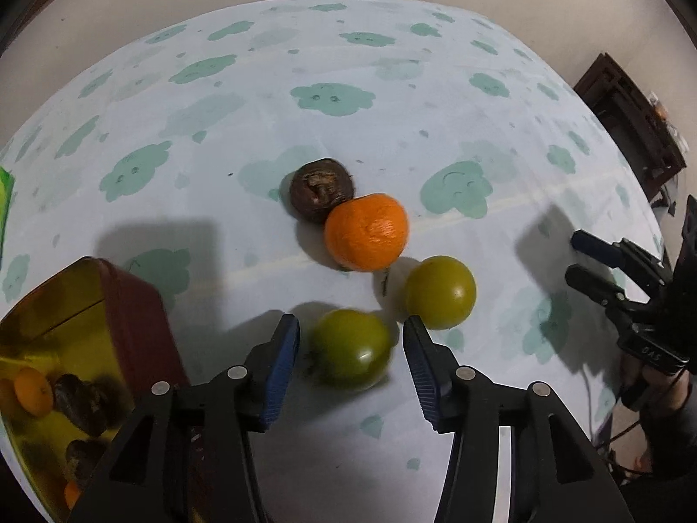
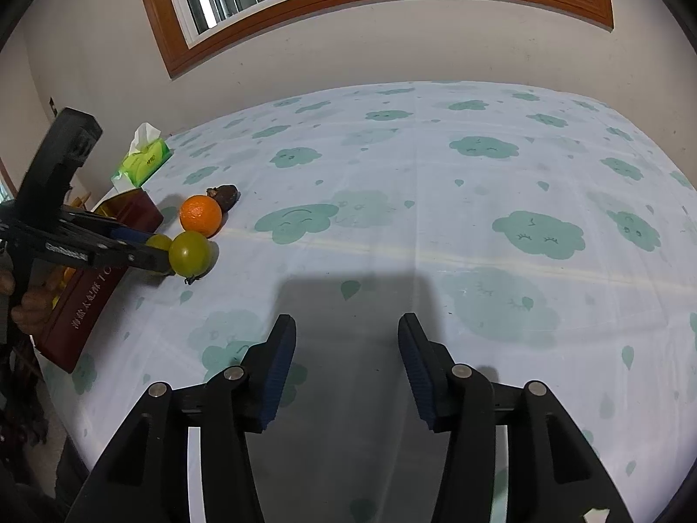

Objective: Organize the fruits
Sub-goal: 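Lift the dark green tomato and carry it over the tray, then grasp the orange with the right gripper while the left gripper holds the green tomato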

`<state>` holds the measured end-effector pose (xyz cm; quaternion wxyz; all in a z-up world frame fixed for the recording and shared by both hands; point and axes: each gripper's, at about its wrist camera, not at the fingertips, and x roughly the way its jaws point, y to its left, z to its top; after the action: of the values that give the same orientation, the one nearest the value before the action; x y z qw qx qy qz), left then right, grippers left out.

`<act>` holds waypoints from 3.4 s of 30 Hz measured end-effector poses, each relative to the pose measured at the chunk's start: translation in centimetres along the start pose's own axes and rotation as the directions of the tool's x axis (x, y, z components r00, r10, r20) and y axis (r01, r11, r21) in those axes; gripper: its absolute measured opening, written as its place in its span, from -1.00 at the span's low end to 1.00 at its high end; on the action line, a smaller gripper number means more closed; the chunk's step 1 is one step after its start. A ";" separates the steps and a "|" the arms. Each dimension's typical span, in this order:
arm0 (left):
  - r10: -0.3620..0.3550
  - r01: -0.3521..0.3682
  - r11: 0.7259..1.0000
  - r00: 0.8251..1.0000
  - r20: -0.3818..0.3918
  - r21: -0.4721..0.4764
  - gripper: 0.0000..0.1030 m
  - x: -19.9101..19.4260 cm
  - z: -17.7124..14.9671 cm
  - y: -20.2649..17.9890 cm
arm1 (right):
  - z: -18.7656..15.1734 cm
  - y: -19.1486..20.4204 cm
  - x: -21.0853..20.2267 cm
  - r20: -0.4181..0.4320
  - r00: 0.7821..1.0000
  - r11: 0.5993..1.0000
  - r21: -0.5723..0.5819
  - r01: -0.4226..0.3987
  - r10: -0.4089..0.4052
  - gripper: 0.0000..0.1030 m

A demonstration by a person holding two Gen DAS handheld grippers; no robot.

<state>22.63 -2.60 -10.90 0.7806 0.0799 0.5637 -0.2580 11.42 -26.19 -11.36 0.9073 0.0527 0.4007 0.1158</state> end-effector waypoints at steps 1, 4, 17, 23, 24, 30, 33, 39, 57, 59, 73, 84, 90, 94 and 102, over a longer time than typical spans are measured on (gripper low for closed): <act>-0.008 0.008 1.000 1.000 0.007 -0.002 -0.06 -0.1 0.0 0.0 | 0.0 0.1 0.0 0.000 1.000 1.000 0.002 -0.002 0.002 -0.10; 0.007 -0.007 1.000 1.000 0.006 -0.006 -0.32 -0.2 -0.3 -0.2 | 0.0 0.2 0.0 0.001 1.000 1.000 0.005 -0.009 0.009 -0.09; 0.085 -0.048 0.985 0.971 0.226 -0.165 -0.32 -8.1 -6.6 -2.3 | 0.1 0.4 0.1 -0.005 1.000 1.000 -0.010 -0.005 0.005 -0.02; 0.148 -0.086 0.973 0.946 0.288 -0.216 -0.31 -10.6 -8.8 -1.9 | 0.1 0.8 0.2 -0.010 1.000 0.999 -0.032 0.013 -0.014 0.01; 0.154 -0.092 0.972 0.944 0.291 -0.218 -0.32 -10.8 -9.1 -1.8 | 0.1 0.9 0.2 -0.012 1.000 0.999 -0.037 0.014 -0.015 0.03; 0.236 -0.161 0.956 0.918 0.318 -0.246 -0.31 -12.2 -11.2 -0.6 | 0.1 1.5 0.4 -0.021 0.999 0.996 -0.074 0.041 -0.042 0.10; 0.264 -0.182 0.947 0.910 0.320 -0.263 -0.31 -12.5 -12.0 0.1 | 0.1 1.9 0.5 -0.027 0.998 0.994 -0.097 0.052 -0.055 0.16; 0.326 -0.239 0.930 0.889 0.323 -0.280 -0.31 -12.8 -13.3 1.1 | 0.0 2.8 0.9 -0.039 0.994 0.983 -0.154 0.098 -0.106 0.22; 0.391 -0.295 0.904 0.862 0.323 -0.310 -0.31 -12.6 -14.6 2.7 | 0.1 2.7 1.1 -0.046 0.989 0.979 -0.154 0.135 -0.144 0.42; 0.399 -0.301 0.901 0.858 0.324 -0.313 -0.31 -12.6 -14.7 2.9 | 0.1 2.6 1.2 -0.047 0.989 0.979 -0.154 0.135 -0.143 0.43; 0.423 -0.314 0.883 0.854 0.303 -0.348 -0.30 -11.9 -15.7 4.8 | 0.2 2.3 1.0 -0.028 0.982 0.973 -0.142 0.183 -0.189 0.49; 0.434 -0.295 0.862 0.849 0.301 -0.411 -0.30 -12.3 -16.5 6.9 | 4.2 6.7 0.6 0.015 0.998 0.995 -0.086 -0.060 0.061 0.35; 0.433 -0.295 0.863 0.849 0.301 -0.410 -0.30 -12.5 -16.2 7.0 | 6.8 11.1 3.9 -0.021 0.993 0.985 -0.131 -0.114 0.112 0.35; 0.427 -0.290 0.868 0.850 0.309 -0.403 -0.30 -12.7 -15.9 6.9 | 7.8 12.4 6.8 -0.071 0.992 0.985 -0.127 -0.113 0.105 0.35; 0.410 -0.283 0.881 0.855 0.318 -0.379 -0.30 -13.1 -14.7 6.7 | 8.9 13.7 10.6 -0.157 0.986 0.989 -0.126 -0.080 0.060 -0.29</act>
<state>10.61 13.36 -5.07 0.9128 0.0016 0.4075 -0.0275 22.59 -10.29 -10.39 0.8709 -0.0021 0.4583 0.1773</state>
